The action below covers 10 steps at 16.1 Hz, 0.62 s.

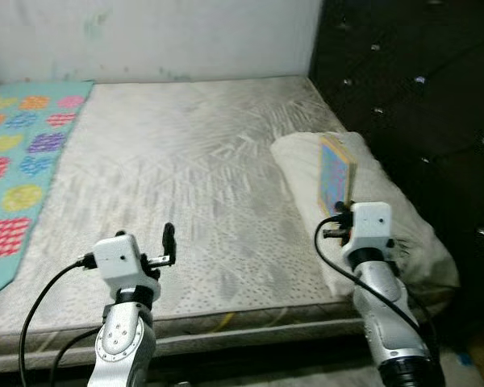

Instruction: Clean up the room

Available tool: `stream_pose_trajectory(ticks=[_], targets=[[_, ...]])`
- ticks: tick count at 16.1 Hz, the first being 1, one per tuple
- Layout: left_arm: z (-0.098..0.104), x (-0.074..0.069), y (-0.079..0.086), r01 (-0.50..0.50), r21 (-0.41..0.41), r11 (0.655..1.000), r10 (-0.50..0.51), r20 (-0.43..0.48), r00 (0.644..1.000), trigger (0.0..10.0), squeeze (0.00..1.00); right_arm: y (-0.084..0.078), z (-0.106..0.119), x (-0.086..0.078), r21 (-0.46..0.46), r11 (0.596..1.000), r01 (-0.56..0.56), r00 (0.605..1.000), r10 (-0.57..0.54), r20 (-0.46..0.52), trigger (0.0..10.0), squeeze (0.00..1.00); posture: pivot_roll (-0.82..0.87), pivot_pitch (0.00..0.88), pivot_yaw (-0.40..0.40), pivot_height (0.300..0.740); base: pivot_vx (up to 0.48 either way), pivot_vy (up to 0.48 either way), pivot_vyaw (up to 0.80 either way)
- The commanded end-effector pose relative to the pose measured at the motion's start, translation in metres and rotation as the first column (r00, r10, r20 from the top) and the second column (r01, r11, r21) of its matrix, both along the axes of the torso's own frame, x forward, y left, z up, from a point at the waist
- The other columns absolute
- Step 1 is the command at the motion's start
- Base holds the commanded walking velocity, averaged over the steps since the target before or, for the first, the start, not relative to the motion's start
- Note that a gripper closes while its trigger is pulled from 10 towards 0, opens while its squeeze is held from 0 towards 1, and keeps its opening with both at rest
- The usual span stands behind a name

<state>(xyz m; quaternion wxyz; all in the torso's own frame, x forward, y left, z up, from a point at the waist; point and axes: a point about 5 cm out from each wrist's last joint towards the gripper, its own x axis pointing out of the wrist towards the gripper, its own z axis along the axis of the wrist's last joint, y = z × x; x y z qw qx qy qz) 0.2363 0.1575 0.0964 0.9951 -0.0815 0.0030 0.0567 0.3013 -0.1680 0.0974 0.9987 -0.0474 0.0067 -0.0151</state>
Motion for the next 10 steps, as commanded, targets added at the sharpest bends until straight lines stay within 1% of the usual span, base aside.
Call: stream_pose_trajectory(ticks=[1,3,5,10], targets=[[0.0014,-0.0002,0.0037,-0.008,0.011,1.0,0.008,-0.001,1.0,10.0,0.0,0.0074,0.0149,0.0061,0.011,1.0,-0.029,0.998,0.028,0.06,10.0,0.0,0.03,0.0,-0.007,0.74,0.0,0.304,0.0],[0.0013,-0.0001,0.0039,-0.009,0.012,1.0,0.009,-0.001,1.0,10.0,0.0,0.0072,0.0149,0.0062,0.009,1.0,-0.028,0.998,0.027,0.059,10.0,0.0,0.03,0.0,-0.007,0.74,0.0,0.326,0.0],[0.0025,-0.0004,0.0036,-0.003,0.022,1.0,0.003,0.011,1.0,10.0,0.0,0.0064,0.0144,0.0051,0.01,1.0,-0.025,0.998,0.025,0.056,10.0,0.0,0.03,0.0,-0.005,0.74,0.0,0.0,0.0],[0.0016,-0.001,0.0032,0.002,0.006,1.0,-0.002,0.005,1.0,10.0,0.0,0.0045,0.0156,0.0061,0.002,1.0,-0.024,0.998,0.024,0.059,10.0,0.0,0.02,0.0,-0.007,0.74,0.0,0.0,0.0]])
